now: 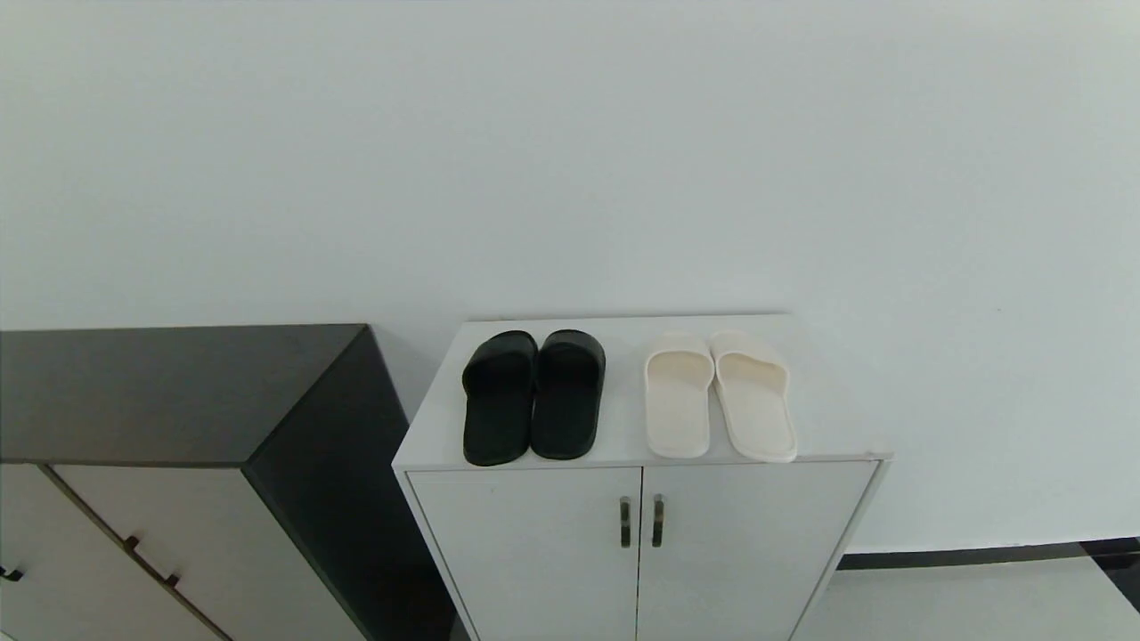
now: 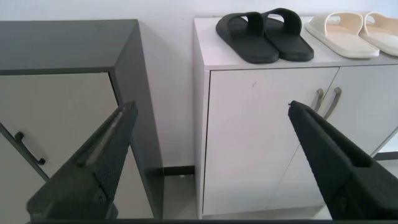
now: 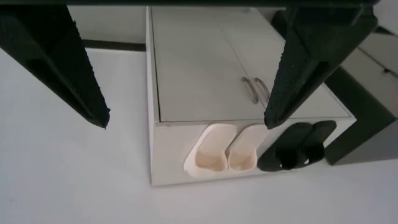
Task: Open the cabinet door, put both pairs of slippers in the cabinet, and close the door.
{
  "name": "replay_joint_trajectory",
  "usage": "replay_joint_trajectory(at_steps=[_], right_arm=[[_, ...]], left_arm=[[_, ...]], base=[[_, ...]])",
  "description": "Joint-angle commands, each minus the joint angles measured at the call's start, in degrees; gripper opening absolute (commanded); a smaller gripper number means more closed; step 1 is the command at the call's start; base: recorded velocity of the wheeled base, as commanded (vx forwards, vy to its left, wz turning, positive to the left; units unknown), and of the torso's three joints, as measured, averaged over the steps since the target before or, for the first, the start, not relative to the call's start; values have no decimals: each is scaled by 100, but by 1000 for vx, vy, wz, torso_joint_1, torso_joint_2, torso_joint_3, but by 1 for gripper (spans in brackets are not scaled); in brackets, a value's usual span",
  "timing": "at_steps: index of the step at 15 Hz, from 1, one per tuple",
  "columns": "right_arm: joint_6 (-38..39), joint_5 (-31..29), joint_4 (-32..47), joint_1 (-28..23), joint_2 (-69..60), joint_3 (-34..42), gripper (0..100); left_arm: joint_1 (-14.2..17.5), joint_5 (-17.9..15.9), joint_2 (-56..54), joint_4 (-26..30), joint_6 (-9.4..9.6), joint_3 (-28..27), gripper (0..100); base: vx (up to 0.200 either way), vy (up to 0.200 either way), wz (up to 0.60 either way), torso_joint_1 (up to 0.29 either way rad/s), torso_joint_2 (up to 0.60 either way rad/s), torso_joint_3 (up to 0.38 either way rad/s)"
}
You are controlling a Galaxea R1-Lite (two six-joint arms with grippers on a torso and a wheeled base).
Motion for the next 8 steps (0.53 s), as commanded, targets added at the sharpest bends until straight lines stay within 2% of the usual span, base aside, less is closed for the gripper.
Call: replay_joint_trajectory(at_steps=[1,2,3,4,8], right_arm=[[136,-559,-1384,1317,2923,-412,100],[408,-1236,-1630,2011,3468,-597,100],[628,-1508,-1735,2327,3679,-737,100],[1234,-2238,-1814,3022,4409,-1264,100],[1287,-2809,-1850,3347,5982,-2328,100]], left_arm=[[2,5,-1,-1,-3,1,100],[2,5,-1,-1,-3,1,100],[2,5,-1,-1,-3,1,100],[2,5,-1,-1,-3,1,100],[2,-3,-1,-1,-3,1,100]], base=[[0,0,0,0,0,0],[0,0,0,0,0,0],[0,0,0,0,0,0],[0,0,0,0,0,0],[0,0,0,0,0,0]])
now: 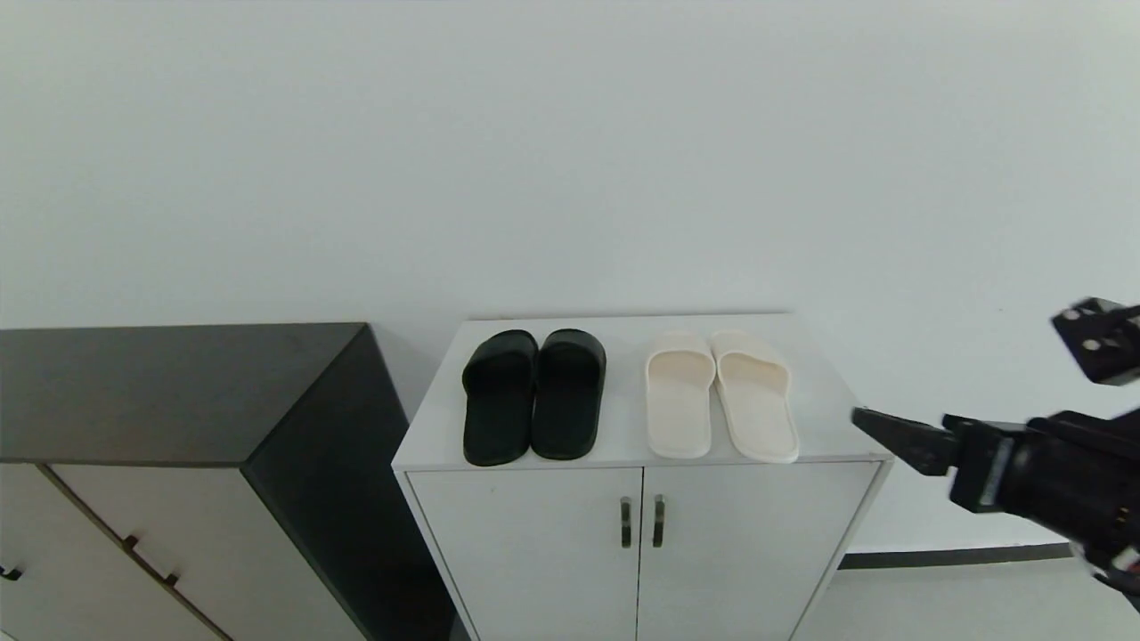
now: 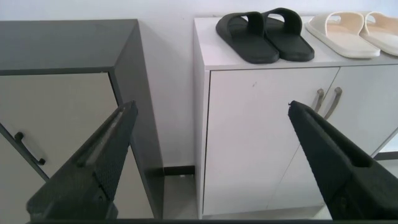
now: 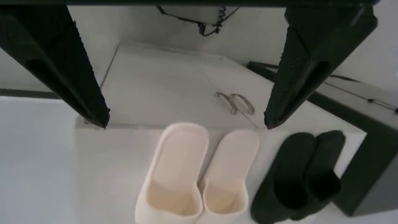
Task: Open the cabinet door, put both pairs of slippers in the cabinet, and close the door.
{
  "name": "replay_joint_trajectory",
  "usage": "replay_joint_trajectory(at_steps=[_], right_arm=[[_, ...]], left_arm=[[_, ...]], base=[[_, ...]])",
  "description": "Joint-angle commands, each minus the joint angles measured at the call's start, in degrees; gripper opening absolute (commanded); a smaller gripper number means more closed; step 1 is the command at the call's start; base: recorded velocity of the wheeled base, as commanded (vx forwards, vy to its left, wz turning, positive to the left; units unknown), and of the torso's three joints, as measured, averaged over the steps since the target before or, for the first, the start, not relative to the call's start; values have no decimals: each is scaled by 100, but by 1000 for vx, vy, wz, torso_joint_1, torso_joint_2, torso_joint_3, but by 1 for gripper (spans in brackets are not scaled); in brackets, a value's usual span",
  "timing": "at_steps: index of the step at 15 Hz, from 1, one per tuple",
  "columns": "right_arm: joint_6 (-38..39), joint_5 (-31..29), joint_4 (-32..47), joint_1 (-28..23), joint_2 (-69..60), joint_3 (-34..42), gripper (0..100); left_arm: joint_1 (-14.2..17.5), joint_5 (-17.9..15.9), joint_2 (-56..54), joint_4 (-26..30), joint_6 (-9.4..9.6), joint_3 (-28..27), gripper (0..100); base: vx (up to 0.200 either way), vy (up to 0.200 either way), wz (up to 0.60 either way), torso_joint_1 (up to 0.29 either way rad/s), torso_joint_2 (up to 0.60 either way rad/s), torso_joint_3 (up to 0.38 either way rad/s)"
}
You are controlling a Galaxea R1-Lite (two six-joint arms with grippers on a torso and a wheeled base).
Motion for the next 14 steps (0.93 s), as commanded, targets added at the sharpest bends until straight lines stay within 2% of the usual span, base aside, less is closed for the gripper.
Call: replay_joint_trajectory(at_steps=[1,4,9,14], right_arm=[[92,-673,-139,416,1664,-948,100],[-277,-928,-719,416,2605,-1431,100],[-954,-1508,-1791,416,3756,-1747,100],[-981,-1675,-1818,284,4556,-2609,100]], left_arm=[[-4,-3,8,-3,0,1,100],[-4,5,-1,-3,-9,1,100],[-4,5,-1,-3,-9,1,100],[-4,5,-1,-3,-17,1,100]], base=[[0,0,0,0,0,0],[0,0,0,0,0,0],[0,0,0,0,0,0],[0,0,0,0,0,0]])
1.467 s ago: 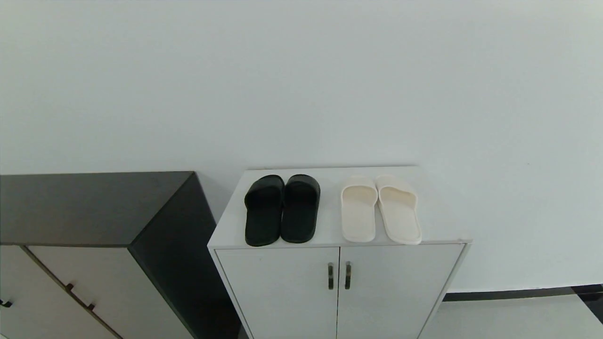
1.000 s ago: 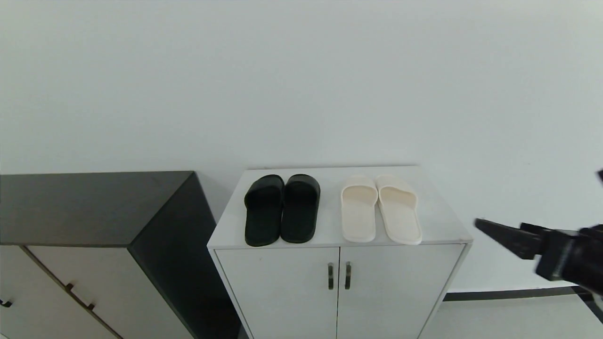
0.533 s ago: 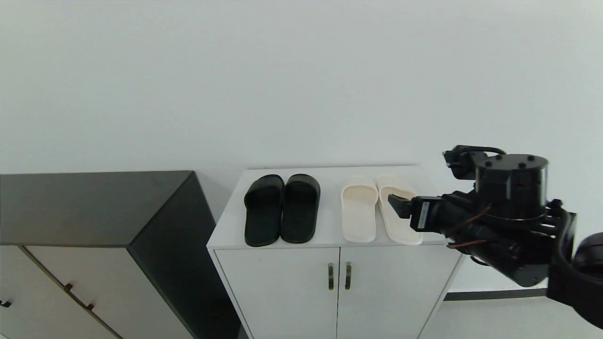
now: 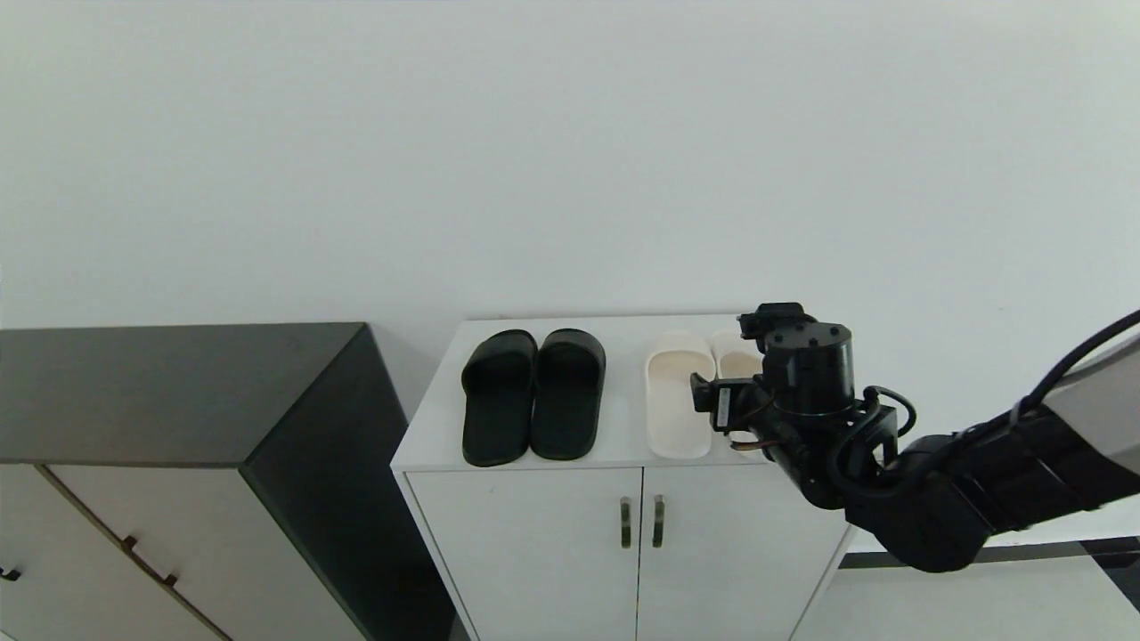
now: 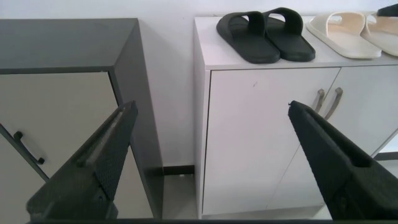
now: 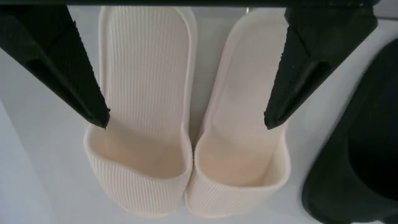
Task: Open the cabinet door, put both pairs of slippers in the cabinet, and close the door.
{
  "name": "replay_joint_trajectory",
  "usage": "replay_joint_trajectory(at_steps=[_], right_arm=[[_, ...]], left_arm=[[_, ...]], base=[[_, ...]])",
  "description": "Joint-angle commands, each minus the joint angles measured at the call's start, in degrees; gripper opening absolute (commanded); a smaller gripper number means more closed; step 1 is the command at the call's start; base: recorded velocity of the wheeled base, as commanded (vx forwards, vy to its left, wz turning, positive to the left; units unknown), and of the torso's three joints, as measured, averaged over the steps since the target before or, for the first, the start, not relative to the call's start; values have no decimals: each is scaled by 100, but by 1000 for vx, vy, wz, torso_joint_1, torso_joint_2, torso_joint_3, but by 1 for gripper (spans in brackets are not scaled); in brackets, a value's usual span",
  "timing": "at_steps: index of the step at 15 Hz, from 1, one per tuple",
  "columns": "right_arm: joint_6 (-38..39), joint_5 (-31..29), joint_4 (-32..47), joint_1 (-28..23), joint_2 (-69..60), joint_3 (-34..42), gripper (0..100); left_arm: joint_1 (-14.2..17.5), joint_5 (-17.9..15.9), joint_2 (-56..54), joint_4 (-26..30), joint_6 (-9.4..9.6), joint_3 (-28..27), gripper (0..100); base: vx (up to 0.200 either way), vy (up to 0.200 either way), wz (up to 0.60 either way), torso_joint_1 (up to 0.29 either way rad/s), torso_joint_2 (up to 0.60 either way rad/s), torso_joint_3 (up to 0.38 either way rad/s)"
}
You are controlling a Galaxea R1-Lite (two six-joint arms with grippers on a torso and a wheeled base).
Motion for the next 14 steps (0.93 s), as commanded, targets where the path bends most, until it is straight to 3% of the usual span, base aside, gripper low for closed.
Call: replay_joint_trajectory(at_steps=[1,14], right_arm=[[-3,-20,169,-69,516,-461,100],[-38,-20,441,-447,1896,-2369,100]], left_arm=[[2,0,-1,-1,-4,1,100],[2,9,-1,-1,-30,1,100]], base=[[0,0,0,0,0,0],[0,0,0,0,0,0]])
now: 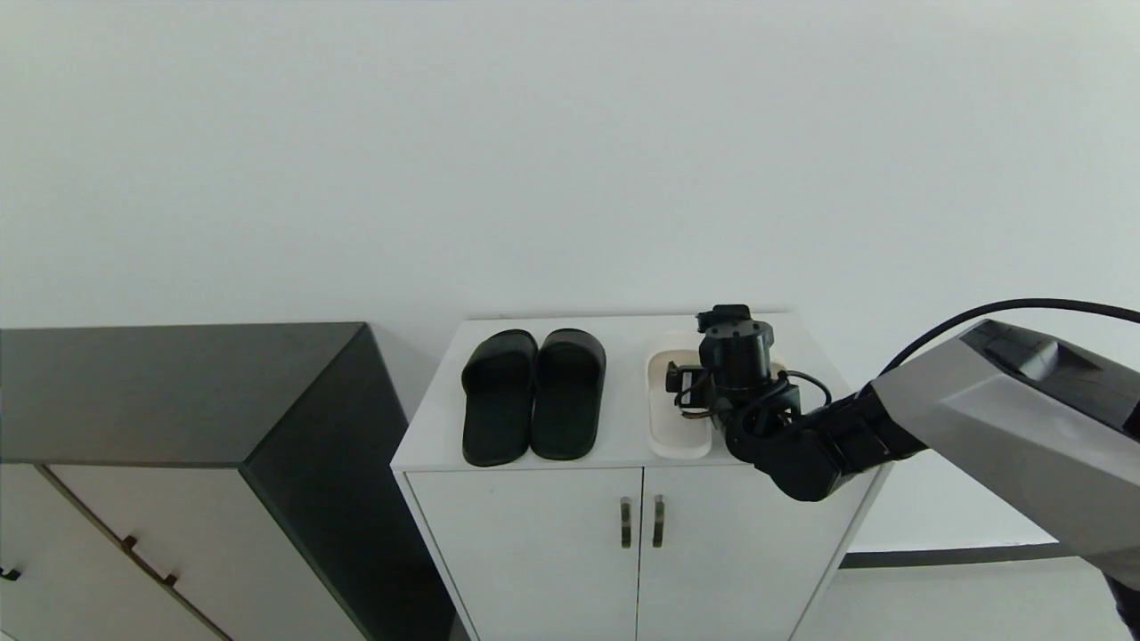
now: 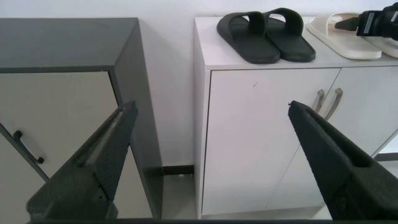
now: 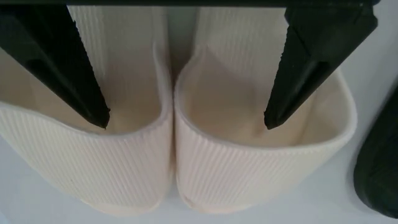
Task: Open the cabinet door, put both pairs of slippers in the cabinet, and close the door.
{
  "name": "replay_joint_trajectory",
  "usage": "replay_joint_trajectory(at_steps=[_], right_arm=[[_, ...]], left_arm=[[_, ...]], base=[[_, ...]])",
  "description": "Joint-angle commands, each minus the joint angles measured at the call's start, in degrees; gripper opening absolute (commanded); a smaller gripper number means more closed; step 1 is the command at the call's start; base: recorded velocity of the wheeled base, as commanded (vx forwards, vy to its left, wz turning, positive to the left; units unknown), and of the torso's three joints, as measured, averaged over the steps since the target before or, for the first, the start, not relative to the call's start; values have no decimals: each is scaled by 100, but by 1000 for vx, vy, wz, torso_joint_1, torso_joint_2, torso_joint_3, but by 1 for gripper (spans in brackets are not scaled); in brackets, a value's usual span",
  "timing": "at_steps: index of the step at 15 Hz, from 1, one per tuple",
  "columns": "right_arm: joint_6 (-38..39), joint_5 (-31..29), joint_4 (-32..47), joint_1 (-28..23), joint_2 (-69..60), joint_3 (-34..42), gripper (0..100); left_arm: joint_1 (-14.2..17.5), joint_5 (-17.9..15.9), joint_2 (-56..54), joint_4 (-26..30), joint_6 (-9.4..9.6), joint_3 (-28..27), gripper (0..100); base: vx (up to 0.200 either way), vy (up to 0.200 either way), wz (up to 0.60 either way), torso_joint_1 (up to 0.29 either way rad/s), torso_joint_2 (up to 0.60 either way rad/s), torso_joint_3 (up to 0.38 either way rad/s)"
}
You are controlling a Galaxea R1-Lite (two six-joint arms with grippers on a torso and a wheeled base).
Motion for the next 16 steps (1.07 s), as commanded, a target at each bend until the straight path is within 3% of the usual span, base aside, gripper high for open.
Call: replay_joint_trajectory(at_steps=[1,2,8,10,11,13,16], right_arm=[[-46,-3,-2,-48,186,-190,100],[-64,-3,-2,-48,186,-199,0],[-73,-12,-11,-13,-51,-181,0],[-82,208,-90,145,-649,451,0],[-90,559,-143,251,-947,715,0],[-108,2010,-591,549,-2195,2130,0],[-99,3258,-617,822,-3540,3695,0]], left_arm=[[4,1,-1,-1,-12,1,100],[4,1,-1,-1,-12,1,100],[4,10,-1,-1,-12,1,100],[4,10,-1,-1,-12,1,100],[4,10,-1,-1,-12,1,100],[4,1,-1,-1,-12,1,100],[4,1,-1,-1,-4,1,100]], base=[[0,0,0,0,0,0],[0,0,0,0,0,0],[0,0,0,0,0,0],[0,0,0,0,0,0],[0,0,0,0,0,0],[0,0,0,0,0,0],[0,0,0,0,0,0]])
